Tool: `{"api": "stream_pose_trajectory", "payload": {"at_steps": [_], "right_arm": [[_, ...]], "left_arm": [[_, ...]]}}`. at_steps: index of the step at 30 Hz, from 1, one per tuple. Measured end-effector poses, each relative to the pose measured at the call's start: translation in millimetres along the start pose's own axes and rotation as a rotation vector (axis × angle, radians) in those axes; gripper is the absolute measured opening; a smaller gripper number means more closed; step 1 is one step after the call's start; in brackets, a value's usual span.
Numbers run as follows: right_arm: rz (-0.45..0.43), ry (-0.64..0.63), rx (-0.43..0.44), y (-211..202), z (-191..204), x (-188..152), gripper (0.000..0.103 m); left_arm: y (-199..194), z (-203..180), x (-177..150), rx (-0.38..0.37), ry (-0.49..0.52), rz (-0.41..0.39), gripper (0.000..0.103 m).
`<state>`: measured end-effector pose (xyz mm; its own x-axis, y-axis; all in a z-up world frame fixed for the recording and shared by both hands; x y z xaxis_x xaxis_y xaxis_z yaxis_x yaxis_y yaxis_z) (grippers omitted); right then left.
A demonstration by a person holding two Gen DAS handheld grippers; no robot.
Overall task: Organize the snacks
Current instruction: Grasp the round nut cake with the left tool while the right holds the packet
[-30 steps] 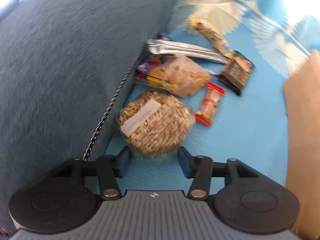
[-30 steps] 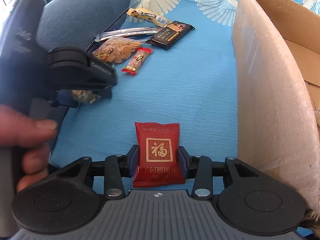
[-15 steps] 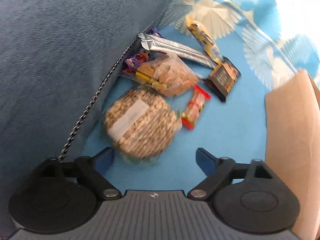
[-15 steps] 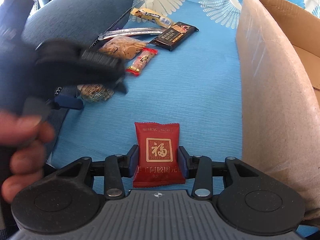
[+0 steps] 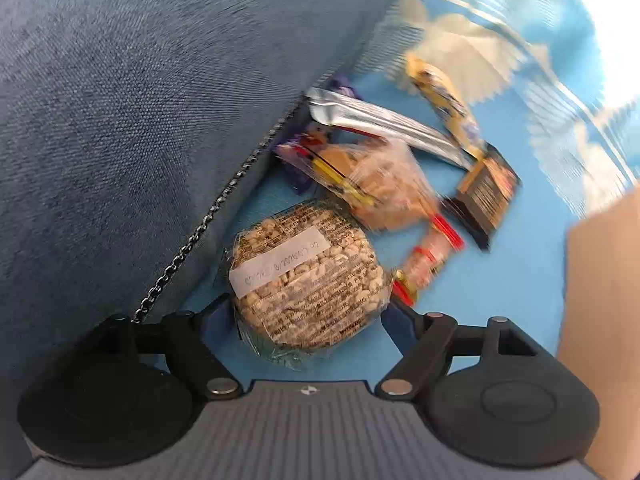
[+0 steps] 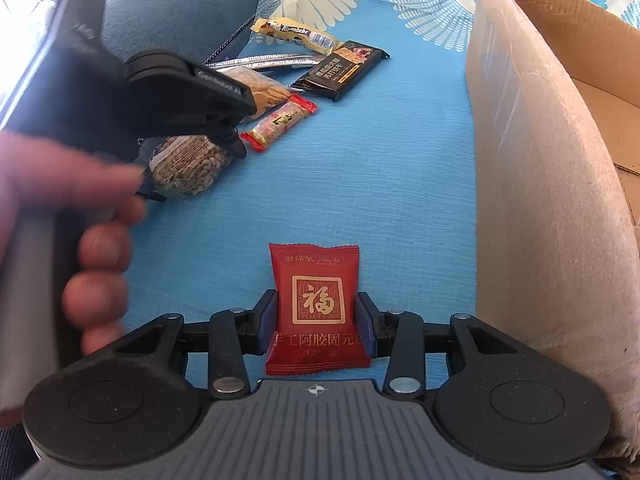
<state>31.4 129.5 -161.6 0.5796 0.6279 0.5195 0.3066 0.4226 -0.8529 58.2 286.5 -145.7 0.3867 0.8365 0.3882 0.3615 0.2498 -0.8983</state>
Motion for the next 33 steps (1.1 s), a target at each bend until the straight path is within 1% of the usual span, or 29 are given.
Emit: {"api": "stream_pose_trajectory", "payload": {"at_steps": [2,6,7,8,10,13,17,19,21,33], "right_arm": [[-0.002,-0.001,-0.002,0,0,0,0.043],[-0.005,0.000,-0.007,0,0,1,0.043],[-0.006,-0.002,-0.011,0,2,1,0.043],[-0.007,-0.005,-0.015,0,2,1,0.043],[-0.008,-0.011,-0.024,1,5,2,0.043],[-0.010,-0.034,-0.042,3,8,2,0.043],[-0.014,-0.071,-0.066,4,11,2,0.043],[-0.014,-0.089,-0.075,6,11,2,0.044],[-0.014,-0.104,-0.082,7,11,2,0.044],[0.020,-0.166,-0.124,10,13,3,0.049]], "left_arm": [[-6,-1,-6,-0.044,0.085,0.035,0.083],[-20,2,-22,-0.116,0.299,0.088,0.083],[-24,4,-26,-0.134,0.343,0.092,0.083],[-27,5,-30,-0.160,0.362,0.099,0.083],[-30,7,-34,-0.198,0.367,0.118,0.083],[-24,5,-39,-0.174,0.378,0.133,0.083],[-16,2,-44,-0.147,0.359,0.157,0.083],[-14,2,-44,-0.136,0.366,0.160,0.084],[-11,0,-45,-0.135,0.377,0.163,0.085],[-9,2,-43,-0.161,0.354,0.172,0.089]]}}
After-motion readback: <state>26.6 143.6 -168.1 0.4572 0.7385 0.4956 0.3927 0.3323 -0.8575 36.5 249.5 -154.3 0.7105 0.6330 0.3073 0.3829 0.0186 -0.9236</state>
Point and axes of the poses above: each gripper's, at about its wrist camera, not at the fingertips, and y roughly the way its jaws point, z to its left, x to its top, the point moved 8 cm from there along y, roughly the way its jaws point, and after that the axes turned 14 degrees about -y, right-handed, at the moved point
